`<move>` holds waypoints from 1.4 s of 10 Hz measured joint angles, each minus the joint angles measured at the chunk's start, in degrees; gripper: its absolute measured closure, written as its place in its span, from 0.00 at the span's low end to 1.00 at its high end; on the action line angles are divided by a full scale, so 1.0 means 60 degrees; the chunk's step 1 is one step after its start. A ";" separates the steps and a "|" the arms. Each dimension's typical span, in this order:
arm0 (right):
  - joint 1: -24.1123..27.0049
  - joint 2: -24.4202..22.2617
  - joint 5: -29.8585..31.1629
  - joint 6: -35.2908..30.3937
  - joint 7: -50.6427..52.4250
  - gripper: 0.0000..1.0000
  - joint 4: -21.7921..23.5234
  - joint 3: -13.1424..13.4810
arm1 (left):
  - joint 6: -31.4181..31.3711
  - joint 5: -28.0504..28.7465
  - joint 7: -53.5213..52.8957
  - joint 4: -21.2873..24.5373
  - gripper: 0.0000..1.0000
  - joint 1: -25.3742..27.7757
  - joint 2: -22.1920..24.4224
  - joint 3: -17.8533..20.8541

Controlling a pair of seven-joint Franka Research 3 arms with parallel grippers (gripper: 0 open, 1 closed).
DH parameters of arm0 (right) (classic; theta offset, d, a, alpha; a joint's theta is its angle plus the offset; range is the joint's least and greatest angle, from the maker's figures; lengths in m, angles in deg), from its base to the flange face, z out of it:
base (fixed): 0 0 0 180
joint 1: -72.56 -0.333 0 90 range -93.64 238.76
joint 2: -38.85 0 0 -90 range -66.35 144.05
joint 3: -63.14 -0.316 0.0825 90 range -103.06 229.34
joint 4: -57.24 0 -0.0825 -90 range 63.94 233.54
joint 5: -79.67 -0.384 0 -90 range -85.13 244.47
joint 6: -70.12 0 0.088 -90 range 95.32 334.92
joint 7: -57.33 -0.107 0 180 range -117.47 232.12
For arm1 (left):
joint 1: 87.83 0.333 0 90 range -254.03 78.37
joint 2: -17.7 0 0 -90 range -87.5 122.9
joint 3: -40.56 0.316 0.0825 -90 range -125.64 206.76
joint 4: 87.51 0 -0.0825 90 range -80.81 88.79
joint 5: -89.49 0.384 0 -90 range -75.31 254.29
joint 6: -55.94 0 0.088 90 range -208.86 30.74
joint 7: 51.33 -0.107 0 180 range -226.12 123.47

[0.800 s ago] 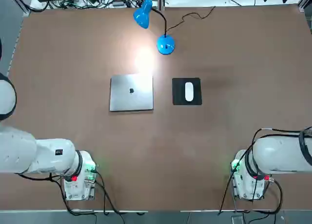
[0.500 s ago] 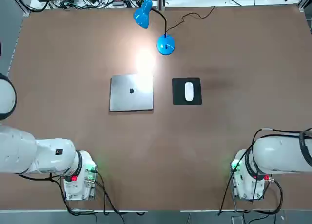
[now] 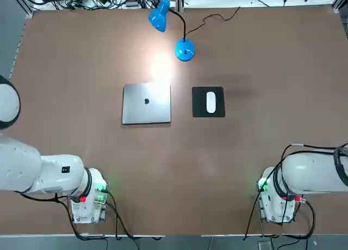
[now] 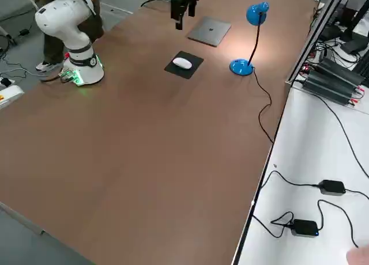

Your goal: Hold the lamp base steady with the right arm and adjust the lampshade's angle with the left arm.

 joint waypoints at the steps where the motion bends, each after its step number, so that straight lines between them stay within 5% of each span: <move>1: -0.0060 0.0082 -0.0117 0.0749 -0.0015 0.00 0.0370 -0.0568 | 0.0000 0.0000 -0.0150 -0.0249 0.02 -0.0007 -0.0227 -0.0029; 4: -0.0169 0.0927 -0.0347 0.3663 -0.0138 0.00 0.1249 -0.2481 | -0.0082 -0.0007 -0.2597 -0.0805 0.02 -0.0057 -0.0700 -0.0112; 7: -0.0271 0.3122 -0.0138 0.7482 -0.0051 0.00 0.1357 -0.3864 | -0.0641 -0.0316 -0.4592 -0.0920 0.02 -0.0079 -0.0986 -0.0402; 11: -0.0811 0.6535 0.2202 1.0620 0.0074 0.03 0.0285 -0.3946 | -0.0669 -0.0654 -0.6972 -0.0931 0.01 -0.0075 -0.1220 -0.0496; 14: -0.1332 0.8447 0.3301 1.1188 0.0109 0.04 -0.1518 -0.3872 | -0.0673 -0.0747 -0.8357 -0.0934 0.01 -0.0177 -0.1311 -0.0702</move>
